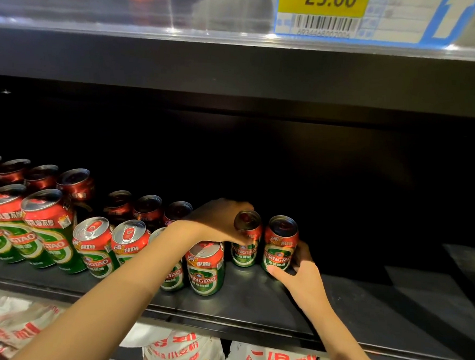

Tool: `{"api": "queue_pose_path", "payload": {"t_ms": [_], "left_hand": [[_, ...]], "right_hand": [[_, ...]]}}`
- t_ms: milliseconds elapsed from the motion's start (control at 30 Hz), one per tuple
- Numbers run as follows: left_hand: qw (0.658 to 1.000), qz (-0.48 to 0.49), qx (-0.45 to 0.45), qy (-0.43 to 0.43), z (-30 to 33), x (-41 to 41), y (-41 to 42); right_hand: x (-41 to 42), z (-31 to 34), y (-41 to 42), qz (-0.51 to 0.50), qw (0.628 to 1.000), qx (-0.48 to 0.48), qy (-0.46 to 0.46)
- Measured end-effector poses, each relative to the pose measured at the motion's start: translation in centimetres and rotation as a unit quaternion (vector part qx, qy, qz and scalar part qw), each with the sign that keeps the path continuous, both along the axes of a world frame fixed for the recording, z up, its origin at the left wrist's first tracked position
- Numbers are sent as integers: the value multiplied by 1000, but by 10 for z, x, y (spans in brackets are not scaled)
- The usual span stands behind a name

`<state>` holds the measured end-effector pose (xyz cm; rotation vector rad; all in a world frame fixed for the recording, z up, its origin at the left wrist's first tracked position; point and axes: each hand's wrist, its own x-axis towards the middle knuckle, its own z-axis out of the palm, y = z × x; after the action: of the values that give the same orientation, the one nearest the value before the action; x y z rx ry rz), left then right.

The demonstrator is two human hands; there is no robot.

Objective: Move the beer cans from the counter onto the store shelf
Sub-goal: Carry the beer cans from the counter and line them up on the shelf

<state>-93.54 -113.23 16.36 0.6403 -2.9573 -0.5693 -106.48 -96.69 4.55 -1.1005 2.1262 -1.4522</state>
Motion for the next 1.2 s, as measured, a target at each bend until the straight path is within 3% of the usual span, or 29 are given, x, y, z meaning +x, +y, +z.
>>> {"api": "queue_pose_path", "payload": {"t_ms": [633,767,900,1067,1200], "left_hand": [[1000,-18,12,-5,-2,5,-2],[998,-24,34,-49,2,4,-7],[998,-36,-16,-43,22,11,13],[972,-204,-99,67,29,36,75],[920,-372,-67,105,16,52,172]], "right_hand": [[8,13,5,-26,998,63,14],[30,28,17,-69,995,70,24],[65,46,53,-163,980,111,35],[132,52,124,-262,942,180,107],[215,56,208,-371,880,258,150]]}}
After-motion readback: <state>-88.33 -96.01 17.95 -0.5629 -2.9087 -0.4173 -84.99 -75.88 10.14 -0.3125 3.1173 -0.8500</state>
